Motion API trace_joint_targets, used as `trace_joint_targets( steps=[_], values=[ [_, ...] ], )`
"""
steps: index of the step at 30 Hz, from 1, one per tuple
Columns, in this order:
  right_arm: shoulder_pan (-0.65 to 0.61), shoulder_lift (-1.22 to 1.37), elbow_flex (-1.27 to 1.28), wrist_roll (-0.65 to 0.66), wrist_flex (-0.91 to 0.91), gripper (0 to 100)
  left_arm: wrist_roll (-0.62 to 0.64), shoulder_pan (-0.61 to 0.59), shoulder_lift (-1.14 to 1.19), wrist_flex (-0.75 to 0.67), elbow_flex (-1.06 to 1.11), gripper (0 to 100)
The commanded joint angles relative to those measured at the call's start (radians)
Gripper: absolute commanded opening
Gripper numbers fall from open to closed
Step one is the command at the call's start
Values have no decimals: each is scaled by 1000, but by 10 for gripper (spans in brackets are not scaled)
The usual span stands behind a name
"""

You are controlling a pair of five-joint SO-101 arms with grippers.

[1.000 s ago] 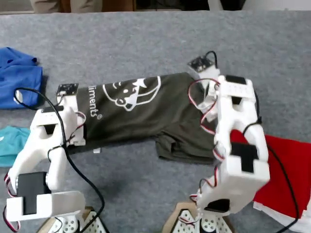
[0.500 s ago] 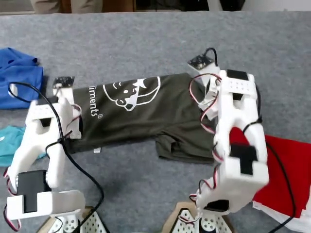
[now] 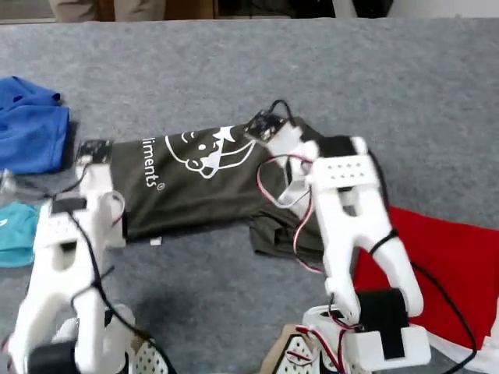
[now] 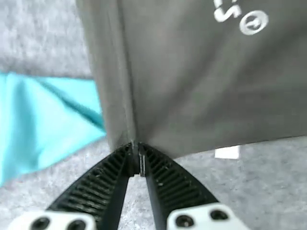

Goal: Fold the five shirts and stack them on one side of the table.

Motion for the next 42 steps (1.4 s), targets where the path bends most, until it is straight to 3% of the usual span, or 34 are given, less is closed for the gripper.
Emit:
trace_joint_targets(
  steps=[1,7,15,20,28,32,37,42],
  values=[
    [-56,-48,54,-29,-68,5,-9,-71,-140,-89,118,19],
    [-111,27,104,-68,-137,5,-9,-169,-225,-173,227,19],
    [-116,189,107,-83,-209,5,-8,-172,-255,-176,241,19],
    [-122,159,139,-81,-201,5,-8,-172,-254,-176,241,19],
    [-274,67,320,-123,-275,5,-8,-170,-259,-203,258,19],
    [-283,59,328,-127,-279,5,-8,-170,-259,-203,258,19],
    [-280,39,257,-107,-146,5,-8,-170,-259,-203,258,19],
    [-280,-168,128,-104,44,5,-8,-170,-259,-203,258,19]
  ],
)
